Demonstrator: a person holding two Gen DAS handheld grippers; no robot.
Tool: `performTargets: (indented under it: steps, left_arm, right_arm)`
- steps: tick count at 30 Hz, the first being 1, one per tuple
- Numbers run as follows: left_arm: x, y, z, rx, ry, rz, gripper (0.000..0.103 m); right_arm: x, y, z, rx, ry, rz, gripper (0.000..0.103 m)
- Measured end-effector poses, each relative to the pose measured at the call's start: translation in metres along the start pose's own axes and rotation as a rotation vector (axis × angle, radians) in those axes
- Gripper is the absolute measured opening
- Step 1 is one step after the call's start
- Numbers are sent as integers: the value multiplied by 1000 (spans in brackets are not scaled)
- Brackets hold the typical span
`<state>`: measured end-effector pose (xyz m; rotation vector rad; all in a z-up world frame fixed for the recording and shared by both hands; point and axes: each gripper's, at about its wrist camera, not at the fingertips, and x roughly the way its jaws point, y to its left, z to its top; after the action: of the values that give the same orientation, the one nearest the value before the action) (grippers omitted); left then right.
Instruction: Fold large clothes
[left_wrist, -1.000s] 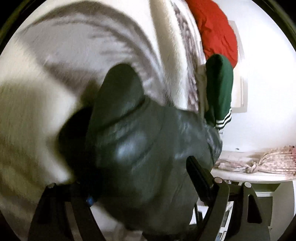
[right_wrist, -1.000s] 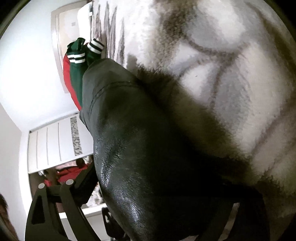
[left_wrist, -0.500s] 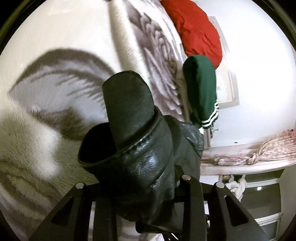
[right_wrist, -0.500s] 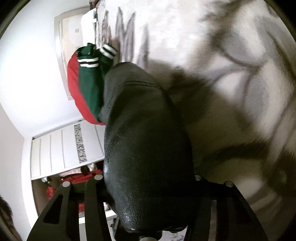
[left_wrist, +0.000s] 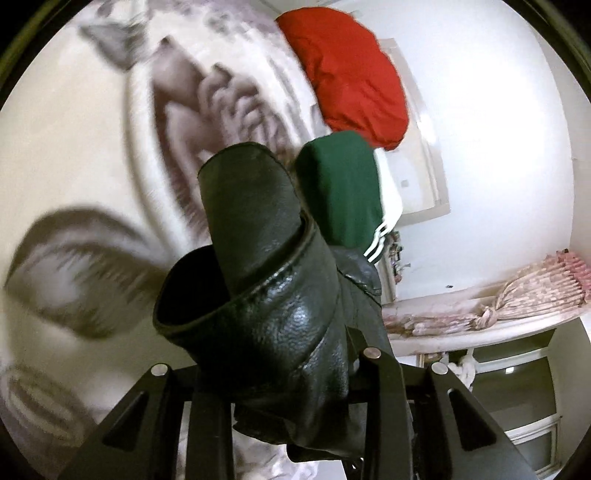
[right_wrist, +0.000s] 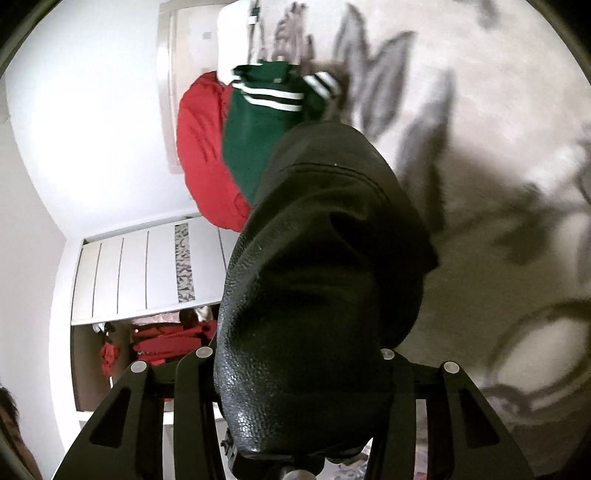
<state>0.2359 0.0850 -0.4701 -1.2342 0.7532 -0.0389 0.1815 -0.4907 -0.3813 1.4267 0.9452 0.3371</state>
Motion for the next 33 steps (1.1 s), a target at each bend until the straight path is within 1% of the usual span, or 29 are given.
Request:
performTargets:
  steps: [5, 9, 13, 14, 17, 19, 20, 21, 23, 25, 26, 28, 30, 32, 33]
  left_arm:
    - [15, -46, 34, 21, -48, -39, 27]
    - [47, -88, 71, 35, -93, -81, 27]
    - [99, -135, 125, 73, -141, -144, 27]
    - [109, -141, 135, 87, -150, -152, 27]
    - [166, -163, 179, 131, -179, -183, 27]
    - [205, -163, 201, 147, -171, -193, 27]
    - [218, -161, 208, 152, -166, -196, 27]
    - [245, -154, 219, 163, -151, -193, 27]
    - [283, -133, 227, 170, -121, -159, 27]
    - [313, -110, 230, 177, -85, -107, 27]
    - [321, -103, 228, 180, -74, -90, 27]
    - [336, -81, 225, 192, -38, -63, 27]
    - [338, -79, 218, 228, -25, -52, 27]
    - [335, -82, 217, 244, -17, -44, 29]
    - [334, -83, 217, 243, -3, -31, 30]
  right_arm:
    - [27, 64, 33, -61, 18, 44, 47]
    - [60, 120, 78, -107, 21, 96, 47]
    - [103, 171, 136, -150, 10, 157, 47]
    - [117, 181, 153, -159, 9, 175, 47]
    - [161, 202, 204, -192, 0, 221, 47]
    - [190, 204, 238, -211, -10, 243, 47]
    - [205, 199, 255, -220, -16, 251, 47]
    - [218, 191, 270, -224, -22, 245, 47]
    - [240, 167, 295, -225, -27, 220, 47]
    - [259, 128, 314, -195, -24, 163, 47]
    - [263, 113, 320, -187, -28, 133, 47]
    - [268, 85, 331, -174, -34, 103, 47]
    - [268, 77, 336, -193, -36, 83, 47]
    - [268, 78, 339, -220, -22, 45, 51]
    - [266, 80, 341, -215, -4, 19, 55]
